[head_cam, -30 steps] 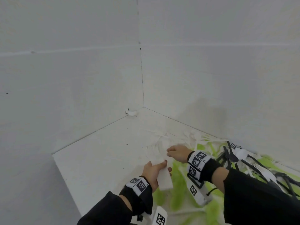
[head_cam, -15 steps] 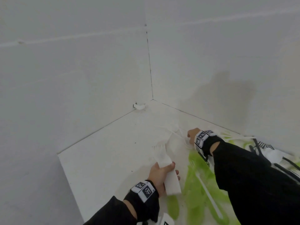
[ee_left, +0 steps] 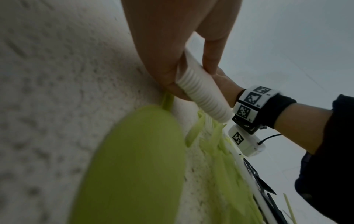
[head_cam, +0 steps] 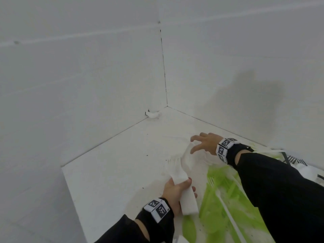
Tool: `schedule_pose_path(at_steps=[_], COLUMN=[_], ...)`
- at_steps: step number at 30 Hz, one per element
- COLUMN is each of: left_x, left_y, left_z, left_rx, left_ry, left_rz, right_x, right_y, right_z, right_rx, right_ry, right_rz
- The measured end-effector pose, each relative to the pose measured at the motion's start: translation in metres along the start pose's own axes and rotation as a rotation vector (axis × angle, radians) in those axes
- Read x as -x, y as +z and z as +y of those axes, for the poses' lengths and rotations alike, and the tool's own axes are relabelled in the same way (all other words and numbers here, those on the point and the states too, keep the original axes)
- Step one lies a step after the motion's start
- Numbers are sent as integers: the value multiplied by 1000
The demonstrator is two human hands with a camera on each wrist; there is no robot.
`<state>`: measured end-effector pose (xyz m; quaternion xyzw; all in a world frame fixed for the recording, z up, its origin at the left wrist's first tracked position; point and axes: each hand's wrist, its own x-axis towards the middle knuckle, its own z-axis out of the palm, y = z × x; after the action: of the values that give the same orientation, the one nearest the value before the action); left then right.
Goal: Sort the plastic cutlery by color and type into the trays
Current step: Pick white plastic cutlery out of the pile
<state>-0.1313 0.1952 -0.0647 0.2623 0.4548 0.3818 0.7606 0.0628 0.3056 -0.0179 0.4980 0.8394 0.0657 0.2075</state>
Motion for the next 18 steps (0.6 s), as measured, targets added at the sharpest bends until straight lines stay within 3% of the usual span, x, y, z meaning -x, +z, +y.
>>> schedule_pose_path(at_steps=[7,11,15,18], left_x=[-1,1,4,5], left_y=[1,0,-1,-2], left_z=[0,1,1,2], left_rx=[8,14,15,18], left_ry=[-13,-1,-5,-15], left_rz=[2,3,7,11], right_x=[-5,-2,-5,-12], right_y=[6,4,-1,-15], right_z=[2,10,13,-1], right_rx=[67,43,-293,-520], right_ry=[-16,75,255,527], right_rz=[-94,-85,77,83])
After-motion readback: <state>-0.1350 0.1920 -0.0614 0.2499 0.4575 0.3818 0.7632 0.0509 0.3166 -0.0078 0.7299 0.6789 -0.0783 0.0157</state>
